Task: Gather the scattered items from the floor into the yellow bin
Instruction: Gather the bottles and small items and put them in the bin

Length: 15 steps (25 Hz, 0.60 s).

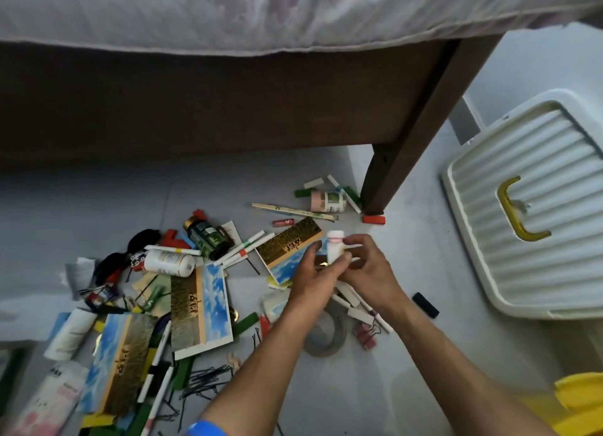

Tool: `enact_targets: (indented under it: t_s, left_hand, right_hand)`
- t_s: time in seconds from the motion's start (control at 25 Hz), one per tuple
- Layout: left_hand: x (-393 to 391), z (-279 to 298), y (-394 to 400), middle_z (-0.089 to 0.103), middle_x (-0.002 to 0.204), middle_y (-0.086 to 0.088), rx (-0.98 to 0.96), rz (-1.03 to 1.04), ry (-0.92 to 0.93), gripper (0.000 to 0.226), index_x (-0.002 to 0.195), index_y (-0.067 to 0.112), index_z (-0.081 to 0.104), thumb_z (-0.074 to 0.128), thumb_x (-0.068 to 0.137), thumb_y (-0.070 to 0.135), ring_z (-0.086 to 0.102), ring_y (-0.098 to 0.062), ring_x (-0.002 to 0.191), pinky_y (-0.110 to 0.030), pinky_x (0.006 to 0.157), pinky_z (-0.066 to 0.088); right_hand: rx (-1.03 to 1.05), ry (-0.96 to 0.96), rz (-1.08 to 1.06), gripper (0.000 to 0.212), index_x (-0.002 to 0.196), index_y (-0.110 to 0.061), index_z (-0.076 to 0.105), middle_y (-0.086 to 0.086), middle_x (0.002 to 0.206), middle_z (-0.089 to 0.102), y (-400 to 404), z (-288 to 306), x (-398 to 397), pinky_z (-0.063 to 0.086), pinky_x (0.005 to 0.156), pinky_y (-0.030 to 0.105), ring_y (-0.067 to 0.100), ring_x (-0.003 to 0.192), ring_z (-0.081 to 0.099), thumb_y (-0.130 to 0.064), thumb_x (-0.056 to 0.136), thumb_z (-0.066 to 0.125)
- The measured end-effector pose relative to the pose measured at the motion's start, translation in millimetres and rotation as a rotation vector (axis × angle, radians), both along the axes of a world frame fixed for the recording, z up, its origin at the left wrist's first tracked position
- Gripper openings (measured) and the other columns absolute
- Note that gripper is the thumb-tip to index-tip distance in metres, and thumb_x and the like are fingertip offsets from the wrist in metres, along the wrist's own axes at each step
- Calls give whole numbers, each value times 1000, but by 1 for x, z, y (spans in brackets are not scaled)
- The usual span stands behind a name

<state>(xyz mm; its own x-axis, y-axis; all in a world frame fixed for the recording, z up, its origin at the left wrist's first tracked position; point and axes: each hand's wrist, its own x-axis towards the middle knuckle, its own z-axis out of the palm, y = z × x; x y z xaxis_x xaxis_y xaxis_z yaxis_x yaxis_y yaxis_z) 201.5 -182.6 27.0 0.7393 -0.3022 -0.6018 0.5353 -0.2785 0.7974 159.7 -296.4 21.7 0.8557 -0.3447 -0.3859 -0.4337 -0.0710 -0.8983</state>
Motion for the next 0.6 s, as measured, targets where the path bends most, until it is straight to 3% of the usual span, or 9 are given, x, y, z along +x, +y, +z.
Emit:
enact_targets:
  t_s: [0.08, 0.16, 0.2, 0.32, 0.44, 0.52, 0.6]
  left_hand:
    - [15, -1, -6, 74, 101, 3, -123, 208, 85, 18, 104, 30, 67, 69, 87, 29, 71, -19, 92, -28, 64, 57]
    - [28, -5, 0, 75, 91, -3, -137, 343, 113, 14, 97, 22, 69, 70, 84, 16, 72, -22, 83, -32, 64, 58]
    - [35, -7, 6, 75, 89, -4, -113, 354, 110, 17, 98, 20, 68, 70, 82, 13, 72, -20, 78, -31, 63, 56]
    - [49, -12, 23, 72, 80, -8, -79, 347, 83, 17, 93, 15, 65, 68, 82, 3, 65, -15, 60, -25, 50, 48]
    - [63, -16, 36, 70, 63, -1, -62, 363, 50, 16, 87, 15, 64, 67, 82, -1, 63, -10, 51, -24, 46, 50]
    - [69, -18, 41, 71, 66, 1, -59, 363, 46, 17, 88, 15, 64, 69, 82, 1, 66, -9, 53, -26, 52, 53]
    - [70, -19, 42, 73, 76, -2, -69, 360, 38, 16, 89, 17, 65, 72, 81, 4, 69, -12, 60, -30, 58, 55]
  right_hand:
    - [95, -91, 199, 47, 112, -33, 60, -5, 107, 67, -2, 14, 15, 55, 66, 20, 9, 92, 68, -8, 74, 72]
    - [93, -73, 301, 40, 116, -28, 64, -6, 114, 67, -12, 20, 36, 54, 74, 21, 13, 98, 67, -16, 78, 67]
    - [-24, -49, 284, 40, 119, -27, 63, -6, 120, 65, -18, 19, 49, 53, 79, 20, 15, 102, 65, -19, 80, 65]
    - [-681, 60, 267, 62, 143, -23, 38, 4, 143, 48, -31, 4, 92, 50, 91, 30, 27, 116, 58, -13, 86, 61]
    - [-914, 208, 445, 77, 154, -22, 15, 6, 158, 25, -35, -25, 126, 50, 97, 39, 32, 122, 55, -9, 88, 54]
    - [-958, 325, 446, 66, 150, -19, 24, 9, 153, 36, -37, -40, 133, 50, 94, 37, 30, 119, 57, -17, 92, 54]
    - [-957, 334, 340, 54, 134, -15, 45, 8, 129, 57, -36, -47, 127, 50, 80, 31, 27, 108, 61, -31, 86, 64]
